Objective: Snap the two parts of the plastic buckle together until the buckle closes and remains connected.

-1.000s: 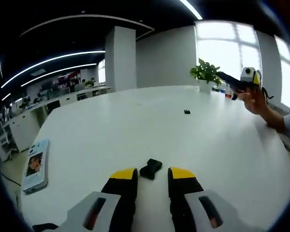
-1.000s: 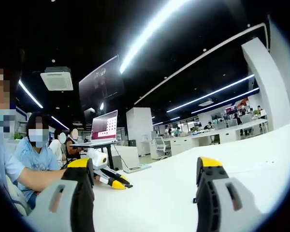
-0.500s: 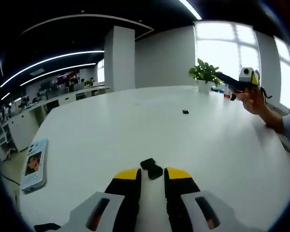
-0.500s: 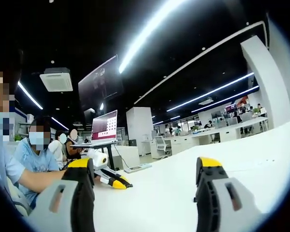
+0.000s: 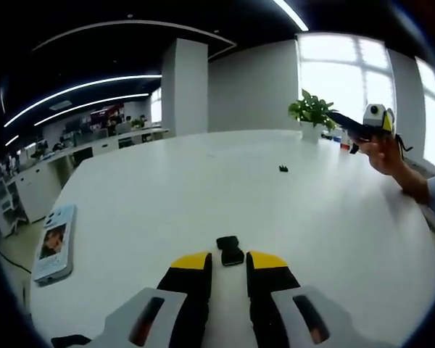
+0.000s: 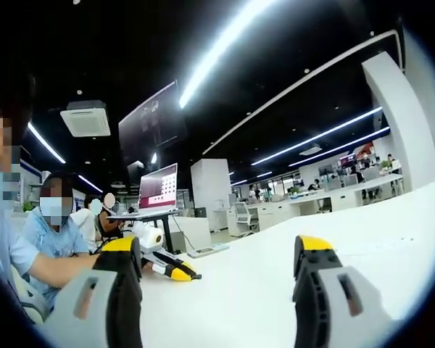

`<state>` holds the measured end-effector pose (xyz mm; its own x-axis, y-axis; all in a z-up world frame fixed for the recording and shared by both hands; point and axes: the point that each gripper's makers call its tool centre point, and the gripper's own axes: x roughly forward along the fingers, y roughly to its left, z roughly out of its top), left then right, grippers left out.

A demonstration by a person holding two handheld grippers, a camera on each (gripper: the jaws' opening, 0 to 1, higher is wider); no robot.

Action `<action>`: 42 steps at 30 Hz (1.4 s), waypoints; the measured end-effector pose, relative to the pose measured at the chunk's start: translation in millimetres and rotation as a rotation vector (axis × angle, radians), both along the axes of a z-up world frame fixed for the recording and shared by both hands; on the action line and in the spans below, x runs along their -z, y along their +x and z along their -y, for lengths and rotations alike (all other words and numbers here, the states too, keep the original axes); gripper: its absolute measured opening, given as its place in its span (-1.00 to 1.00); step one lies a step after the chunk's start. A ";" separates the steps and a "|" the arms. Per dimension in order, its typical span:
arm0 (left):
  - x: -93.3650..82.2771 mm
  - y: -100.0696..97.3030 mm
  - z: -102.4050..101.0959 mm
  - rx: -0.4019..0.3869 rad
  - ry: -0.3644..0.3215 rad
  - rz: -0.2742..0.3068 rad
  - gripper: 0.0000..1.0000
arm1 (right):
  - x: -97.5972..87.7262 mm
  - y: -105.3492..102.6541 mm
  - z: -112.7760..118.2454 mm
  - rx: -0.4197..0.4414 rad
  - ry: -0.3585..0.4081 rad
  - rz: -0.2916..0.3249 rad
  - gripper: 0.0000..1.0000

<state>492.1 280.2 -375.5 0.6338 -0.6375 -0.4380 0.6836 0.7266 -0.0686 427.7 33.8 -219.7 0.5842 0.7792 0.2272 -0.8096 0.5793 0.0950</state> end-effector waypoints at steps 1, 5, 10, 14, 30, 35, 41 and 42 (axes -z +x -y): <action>-0.1 0.4 -0.5 -0.002 -0.002 -0.001 -0.63 | 0.0 0.4 0.2 -0.001 0.000 -0.002 0.76; 0.3 0.6 -1.6 -0.024 -0.019 -0.007 -0.75 | -4.7 0.3 3.7 0.004 0.016 0.002 0.76; -2.6 0.5 -0.4 -0.018 -0.043 -0.023 -0.76 | 0.5 5.5 7.9 0.010 0.027 -0.016 0.76; -2.6 -3.3 1.8 -0.018 -0.007 -0.007 -0.77 | 9.4 8.7 8.6 0.017 0.021 -0.041 0.75; -1.9 -19.1 42.1 0.144 -0.008 0.015 -0.78 | 20.9 14.7 9.4 0.024 0.003 -0.067 0.74; -2.6 -21.7 47.3 0.174 -0.016 0.019 -0.78 | 19.1 17.5 11.4 0.035 -0.010 -0.061 0.75; -3.2 -27.7 51.5 0.198 -0.012 0.016 -0.78 | 19.0 18.7 12.6 0.034 -0.005 -0.068 0.75; -3.1 -28.8 52.9 0.204 -0.013 0.016 -0.78 | 17.8 20.1 14.4 0.037 -0.001 -0.066 0.75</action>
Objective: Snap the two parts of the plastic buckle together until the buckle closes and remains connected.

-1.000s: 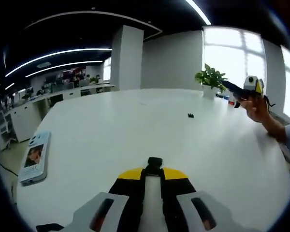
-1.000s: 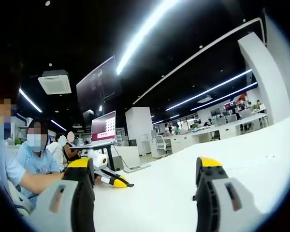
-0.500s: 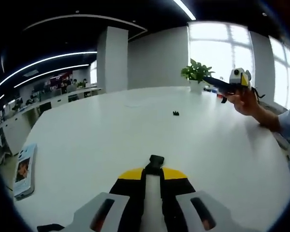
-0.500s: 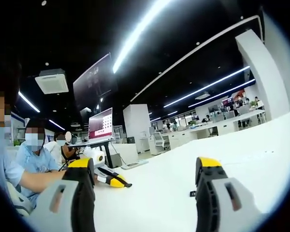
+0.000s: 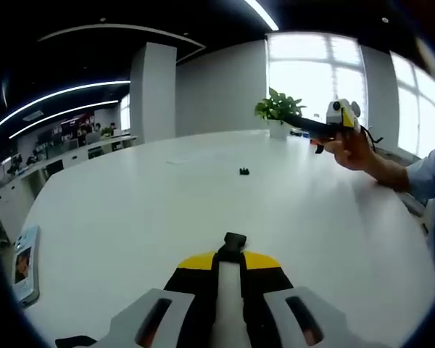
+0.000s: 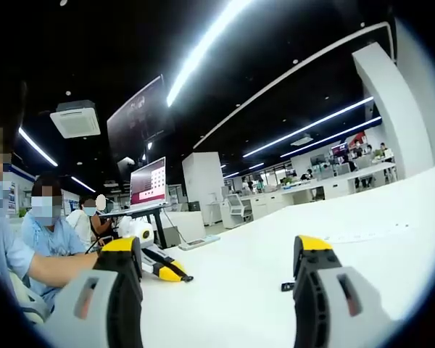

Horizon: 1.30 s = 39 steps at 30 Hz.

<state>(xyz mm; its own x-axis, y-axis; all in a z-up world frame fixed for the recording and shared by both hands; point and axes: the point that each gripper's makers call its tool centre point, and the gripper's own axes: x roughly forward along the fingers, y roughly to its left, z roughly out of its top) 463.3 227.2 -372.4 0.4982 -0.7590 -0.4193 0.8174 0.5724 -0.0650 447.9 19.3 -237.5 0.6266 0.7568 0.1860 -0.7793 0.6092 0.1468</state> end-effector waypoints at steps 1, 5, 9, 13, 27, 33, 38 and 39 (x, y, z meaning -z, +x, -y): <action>0.4 0.0 1.0 0.002 0.000 -0.001 -0.78 | 0.1 1.3 1.1 0.002 0.001 -0.003 0.75; 0.5 0.6 2.8 0.014 0.004 0.003 -0.78 | 3.5 4.4 3.9 0.014 -0.007 -0.011 0.75; 1.0 -2.8 9.9 0.029 -0.001 0.009 -0.78 | 13.1 14.3 9.7 0.040 -0.028 -0.030 0.74; 1.0 -4.1 14.1 0.049 0.014 0.013 -0.78 | 19.1 21.4 17.3 0.066 -0.034 -0.048 0.74; 1.7 -4.7 19.5 0.055 0.016 0.016 -0.78 | 39.1 40.9 29.6 0.131 -0.115 -0.050 0.75; 2.1 -4.9 20.6 0.058 0.019 0.020 -0.78 | 45.3 47.4 35.6 0.154 -0.136 -0.058 0.77; 2.3 -5.8 21.9 0.064 0.022 0.026 -0.78 | 52.4 46.3 34.1 0.168 -0.174 -0.051 0.79; 2.3 -5.2 22.4 0.065 0.019 0.026 -0.78 | 52.7 45.6 33.2 0.170 -0.181 -0.047 0.79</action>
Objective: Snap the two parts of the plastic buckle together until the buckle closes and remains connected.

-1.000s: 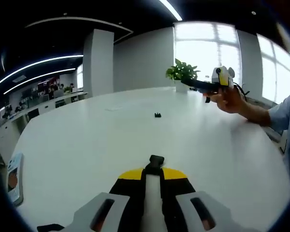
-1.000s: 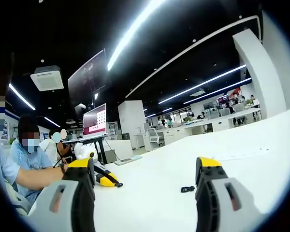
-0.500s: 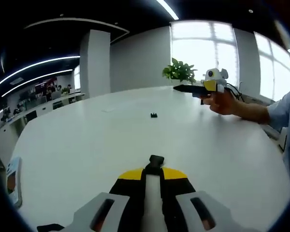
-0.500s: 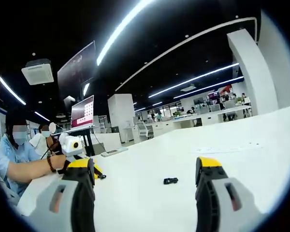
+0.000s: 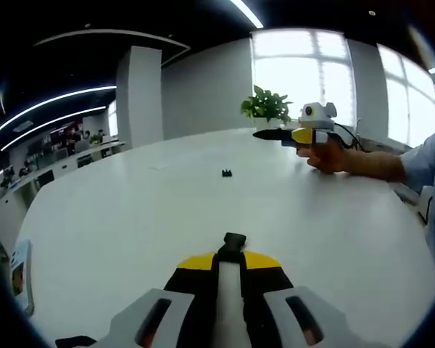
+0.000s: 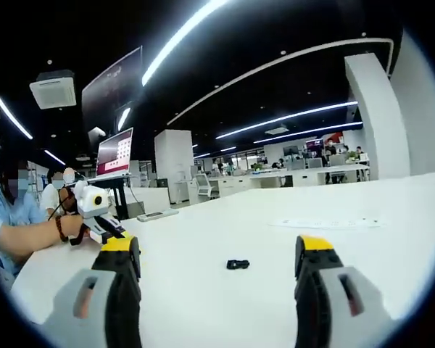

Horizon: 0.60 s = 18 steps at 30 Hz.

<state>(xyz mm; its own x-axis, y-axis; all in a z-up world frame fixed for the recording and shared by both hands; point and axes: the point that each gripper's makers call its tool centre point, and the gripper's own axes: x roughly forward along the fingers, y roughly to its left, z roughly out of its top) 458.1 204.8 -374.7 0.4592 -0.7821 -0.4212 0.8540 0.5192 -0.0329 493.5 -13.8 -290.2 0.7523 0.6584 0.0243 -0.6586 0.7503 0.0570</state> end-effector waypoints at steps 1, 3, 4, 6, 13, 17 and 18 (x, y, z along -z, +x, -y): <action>0.2 -0.3 0.7 0.000 -0.003 0.000 -0.78 | 0.2 -0.7 -0.9 0.001 -0.009 0.006 0.79; 0.7 -1.7 1.5 -0.001 -0.009 -0.001 -0.78 | 0.6 -1.9 -2.5 0.002 -0.027 0.016 0.80; 0.8 -2.2 1.6 -0.002 -0.011 0.000 -0.78 | 0.9 -2.0 -2.8 0.005 -0.034 0.020 0.80; 1.1 -3.7 2.2 -0.002 -0.013 -0.001 -0.78 | 1.1 -1.1 -2.1 0.010 -0.042 0.026 0.81; 2.2 -6.8 4.9 -0.003 -0.055 -0.006 -0.78 | -1.6 8.1 7.2 0.064 -0.078 0.071 0.88; 1.2 -3.0 5.0 -0.002 -0.070 -0.010 -0.78 | 0.1 16.3 16.6 0.108 -0.116 0.080 0.87; 1.1 -2.6 5.7 0.000 -0.076 -0.011 -0.78 | 0.5 19.3 20.1 0.123 -0.122 0.080 0.89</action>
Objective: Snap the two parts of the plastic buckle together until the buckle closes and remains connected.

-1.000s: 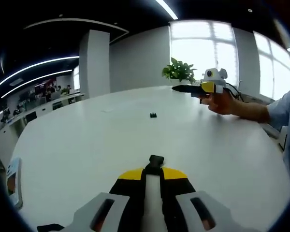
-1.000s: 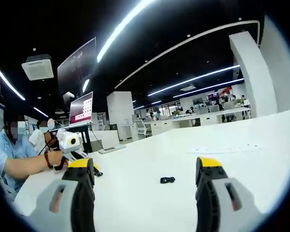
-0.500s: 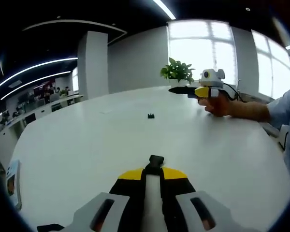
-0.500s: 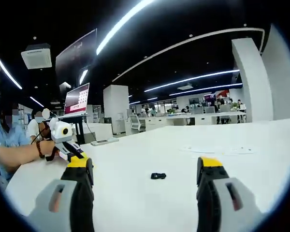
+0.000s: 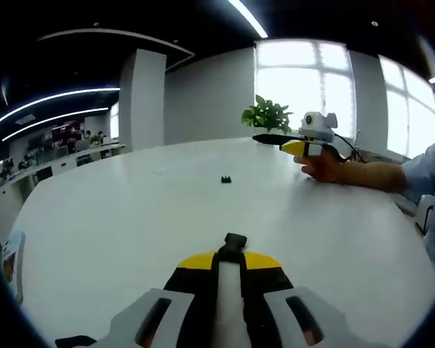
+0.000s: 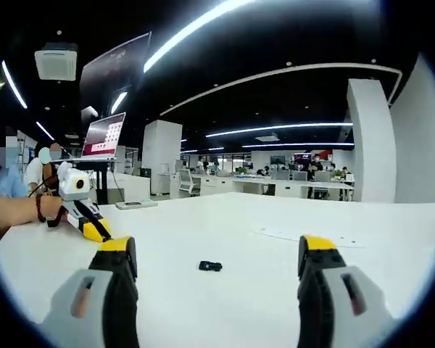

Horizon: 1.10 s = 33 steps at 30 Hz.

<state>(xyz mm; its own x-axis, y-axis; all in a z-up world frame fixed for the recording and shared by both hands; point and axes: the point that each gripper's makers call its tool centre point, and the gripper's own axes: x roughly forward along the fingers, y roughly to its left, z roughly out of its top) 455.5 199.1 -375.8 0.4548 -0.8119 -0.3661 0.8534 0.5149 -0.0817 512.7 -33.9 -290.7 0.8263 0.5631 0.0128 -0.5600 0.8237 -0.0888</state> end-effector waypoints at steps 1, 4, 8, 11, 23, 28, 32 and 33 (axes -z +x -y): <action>-0.1 0.4 0.3 0.002 -0.004 -0.003 -0.78 | 0.6 5.5 5.7 0.031 -0.010 0.002 0.91; -0.2 -1.8 3.0 0.007 -0.013 -0.007 -0.78 | 6.0 15.5 10.3 0.048 -0.022 -0.021 0.91; -1.0 -0.6 3.8 0.011 -0.021 -0.014 -0.78 | 15.9 30.7 15.5 0.077 -0.060 -0.061 0.90; -1.0 -1.0 4.3 0.015 -0.026 -0.016 -0.78 | 24.2 37.1 10.5 0.069 -0.118 -0.087 0.89; -0.8 -6.0 7.3 0.025 -0.016 -0.012 -0.78 | 34.6 80.9 25.9 0.190 -0.277 -0.093 0.82; -0.3 -10.3 8.7 0.032 -0.024 -0.019 -0.77 | 48.6 86.1 28.9 0.241 -0.347 -0.142 0.83; -1.0 -7.9 8.4 0.033 -0.026 -0.020 -0.77 | 46.3 86.7 30.3 0.250 -0.327 -0.134 0.85; -1.0 -8.2 8.6 0.033 -0.026 -0.020 -0.77 | 47.5 88.1 33.0 0.261 -0.323 -0.142 0.84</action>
